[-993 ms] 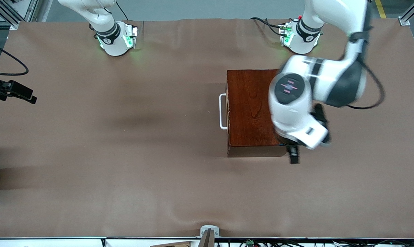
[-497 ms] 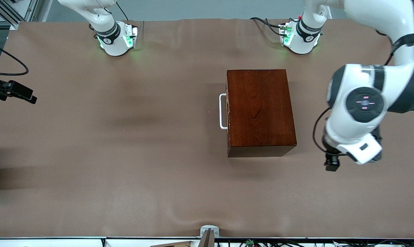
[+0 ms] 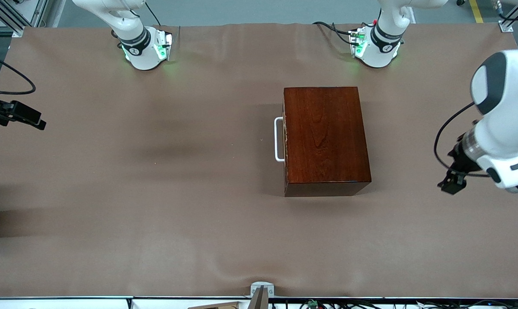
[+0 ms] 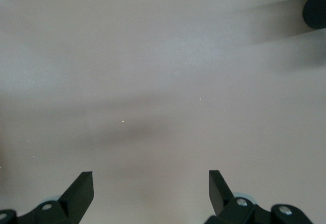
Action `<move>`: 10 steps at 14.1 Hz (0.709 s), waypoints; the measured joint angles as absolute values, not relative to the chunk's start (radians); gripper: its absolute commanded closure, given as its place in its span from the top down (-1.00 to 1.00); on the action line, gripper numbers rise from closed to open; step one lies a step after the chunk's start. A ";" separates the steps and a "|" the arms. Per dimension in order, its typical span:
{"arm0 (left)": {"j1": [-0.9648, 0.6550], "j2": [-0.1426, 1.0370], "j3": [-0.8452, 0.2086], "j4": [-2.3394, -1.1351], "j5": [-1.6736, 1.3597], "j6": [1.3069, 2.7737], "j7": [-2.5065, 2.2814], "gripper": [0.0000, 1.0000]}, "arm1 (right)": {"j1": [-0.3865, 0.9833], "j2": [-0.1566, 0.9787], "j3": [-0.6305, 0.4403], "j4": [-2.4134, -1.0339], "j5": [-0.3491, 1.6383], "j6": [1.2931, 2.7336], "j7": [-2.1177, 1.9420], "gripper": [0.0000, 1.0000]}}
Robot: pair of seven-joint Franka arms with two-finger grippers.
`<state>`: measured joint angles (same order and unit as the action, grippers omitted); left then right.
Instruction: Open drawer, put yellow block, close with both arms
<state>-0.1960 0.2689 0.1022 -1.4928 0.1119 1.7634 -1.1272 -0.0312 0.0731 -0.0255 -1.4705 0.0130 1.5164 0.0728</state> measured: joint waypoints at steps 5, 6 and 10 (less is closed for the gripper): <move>-0.115 0.122 0.103 -1.643 0.042 1.761 -0.695 1.00 | -0.031 0.073 -0.025 -1.470 0.013 1.517 0.073 1.00; -0.103 0.096 0.103 -1.672 0.039 1.756 -0.604 1.00 | -0.031 0.073 -0.025 -1.470 0.013 1.517 0.073 1.00; -0.103 0.039 0.096 -1.728 0.035 1.703 -0.379 1.00 | -0.031 0.073 -0.025 -1.470 0.013 1.517 0.073 1.00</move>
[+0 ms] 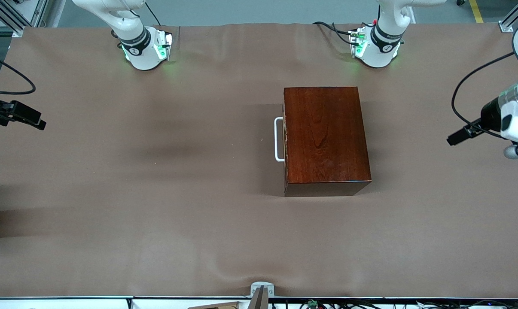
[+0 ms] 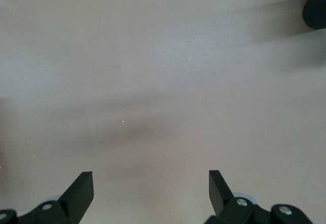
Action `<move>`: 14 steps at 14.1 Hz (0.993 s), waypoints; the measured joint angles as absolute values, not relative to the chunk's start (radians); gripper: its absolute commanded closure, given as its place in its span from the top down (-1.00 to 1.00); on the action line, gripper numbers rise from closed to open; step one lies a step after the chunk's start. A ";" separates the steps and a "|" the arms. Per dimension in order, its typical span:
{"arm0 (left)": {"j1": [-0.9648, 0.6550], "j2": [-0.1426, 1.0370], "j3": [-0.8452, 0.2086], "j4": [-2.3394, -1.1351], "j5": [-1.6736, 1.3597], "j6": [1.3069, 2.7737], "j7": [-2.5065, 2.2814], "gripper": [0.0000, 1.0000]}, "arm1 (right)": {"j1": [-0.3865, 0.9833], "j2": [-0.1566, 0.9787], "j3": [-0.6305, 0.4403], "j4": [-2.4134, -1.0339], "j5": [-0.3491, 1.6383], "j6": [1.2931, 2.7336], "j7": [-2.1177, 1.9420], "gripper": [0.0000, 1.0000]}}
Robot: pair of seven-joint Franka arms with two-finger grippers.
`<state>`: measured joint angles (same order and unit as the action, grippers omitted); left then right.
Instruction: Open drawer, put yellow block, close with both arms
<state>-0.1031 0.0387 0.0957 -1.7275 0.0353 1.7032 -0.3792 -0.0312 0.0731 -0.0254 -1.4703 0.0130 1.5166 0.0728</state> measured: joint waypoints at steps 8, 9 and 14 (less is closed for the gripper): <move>-0.107 -0.022 0.087 -1.663 -0.014 1.560 -0.135 1.00 | -0.031 0.073 -0.025 -1.470 0.013 1.517 0.073 1.00; -0.107 -0.021 0.085 -1.641 -0.014 1.547 -0.105 1.00 | -0.031 0.073 -0.025 -1.470 0.013 1.517 0.073 1.00; -0.107 -0.006 0.051 -1.572 -0.013 1.521 -0.074 1.00 | -0.031 0.073 -0.025 -1.470 0.013 1.517 0.073 1.00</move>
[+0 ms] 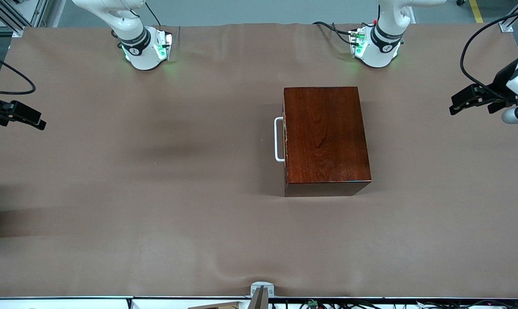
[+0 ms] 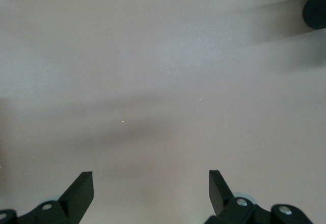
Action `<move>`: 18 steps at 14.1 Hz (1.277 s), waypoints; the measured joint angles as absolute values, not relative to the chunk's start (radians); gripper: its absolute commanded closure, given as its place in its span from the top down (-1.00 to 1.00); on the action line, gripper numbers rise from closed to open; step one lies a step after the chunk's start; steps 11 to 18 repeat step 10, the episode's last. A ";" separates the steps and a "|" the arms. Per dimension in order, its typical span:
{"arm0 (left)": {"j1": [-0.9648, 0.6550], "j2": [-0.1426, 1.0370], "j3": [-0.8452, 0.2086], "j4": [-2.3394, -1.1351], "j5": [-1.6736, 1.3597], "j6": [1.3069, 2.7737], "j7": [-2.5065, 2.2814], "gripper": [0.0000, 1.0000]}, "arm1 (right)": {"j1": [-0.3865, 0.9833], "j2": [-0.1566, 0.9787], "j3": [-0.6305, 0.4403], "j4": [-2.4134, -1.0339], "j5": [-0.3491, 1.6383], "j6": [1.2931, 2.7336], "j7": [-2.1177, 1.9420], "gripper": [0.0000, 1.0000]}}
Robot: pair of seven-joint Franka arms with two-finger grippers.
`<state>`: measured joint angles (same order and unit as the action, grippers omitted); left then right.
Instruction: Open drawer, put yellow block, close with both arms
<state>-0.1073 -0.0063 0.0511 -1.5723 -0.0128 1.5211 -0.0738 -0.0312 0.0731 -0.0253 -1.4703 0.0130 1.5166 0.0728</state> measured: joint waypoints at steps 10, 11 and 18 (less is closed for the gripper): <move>-0.093 0.002 0.020 -1.546 -0.013 1.450 -0.068 1.00 | -0.031 0.073 -0.025 -1.470 0.013 1.517 0.073 1.00; -0.093 0.002 0.020 -1.546 -0.013 1.450 -0.068 1.00 | -0.031 0.073 -0.025 -1.470 0.013 1.517 0.073 1.00; -0.093 0.002 0.020 -1.546 -0.013 1.450 -0.068 1.00 | -0.031 0.073 -0.025 -1.470 0.013 1.517 0.073 1.00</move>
